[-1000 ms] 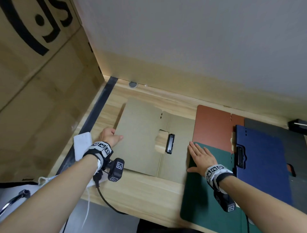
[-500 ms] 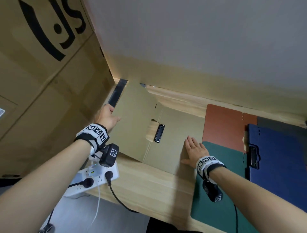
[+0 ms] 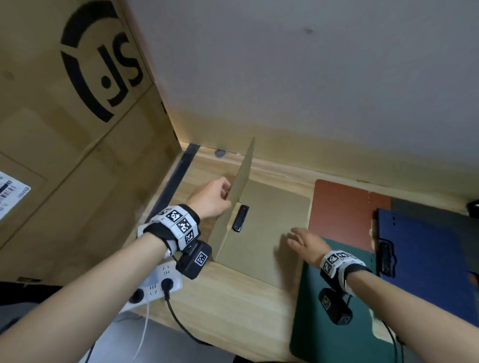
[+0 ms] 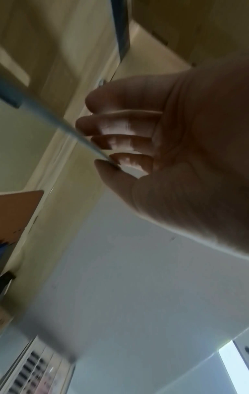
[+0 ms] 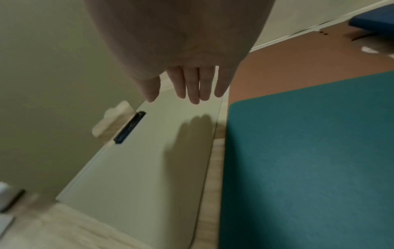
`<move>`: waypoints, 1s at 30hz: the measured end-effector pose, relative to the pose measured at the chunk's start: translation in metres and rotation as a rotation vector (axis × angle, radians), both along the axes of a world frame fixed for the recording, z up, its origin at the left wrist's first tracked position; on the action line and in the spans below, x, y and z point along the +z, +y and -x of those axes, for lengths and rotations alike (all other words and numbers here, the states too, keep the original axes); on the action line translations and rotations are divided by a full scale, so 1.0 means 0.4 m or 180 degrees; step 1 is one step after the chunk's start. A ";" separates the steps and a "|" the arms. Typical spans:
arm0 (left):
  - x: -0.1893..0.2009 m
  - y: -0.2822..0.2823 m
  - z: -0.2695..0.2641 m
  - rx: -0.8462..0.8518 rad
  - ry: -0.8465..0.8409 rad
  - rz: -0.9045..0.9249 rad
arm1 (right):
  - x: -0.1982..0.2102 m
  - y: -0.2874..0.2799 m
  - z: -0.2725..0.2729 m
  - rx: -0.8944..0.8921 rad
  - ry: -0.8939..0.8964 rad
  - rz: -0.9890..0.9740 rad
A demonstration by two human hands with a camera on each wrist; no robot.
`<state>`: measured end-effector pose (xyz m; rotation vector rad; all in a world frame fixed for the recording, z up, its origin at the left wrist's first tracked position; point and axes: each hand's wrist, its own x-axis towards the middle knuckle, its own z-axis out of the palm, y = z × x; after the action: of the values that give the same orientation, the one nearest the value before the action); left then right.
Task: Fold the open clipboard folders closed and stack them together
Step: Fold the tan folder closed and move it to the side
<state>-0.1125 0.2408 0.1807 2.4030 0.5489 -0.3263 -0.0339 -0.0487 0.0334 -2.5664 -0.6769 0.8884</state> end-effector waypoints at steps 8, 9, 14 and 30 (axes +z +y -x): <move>-0.110 -0.168 -0.076 -0.0740 0.0454 0.0314 | 0.035 -0.013 -0.001 -0.0750 0.0292 -0.0881; -0.135 -0.172 -0.081 -0.0700 0.0469 0.0432 | 0.026 -0.009 -0.004 -0.0920 0.0324 -0.0999; -0.277 -0.123 -0.071 -0.0227 0.0744 0.0337 | -0.059 -0.011 -0.002 -0.1661 0.0319 -0.0963; -0.461 -0.056 0.015 0.1806 0.0790 0.1056 | -0.126 0.060 0.006 -0.1382 -0.0078 0.0107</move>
<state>-0.1186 0.2183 -0.0035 1.8063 1.1556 -0.4244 -0.0362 -0.0248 -0.0170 -2.6057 -0.0969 0.7252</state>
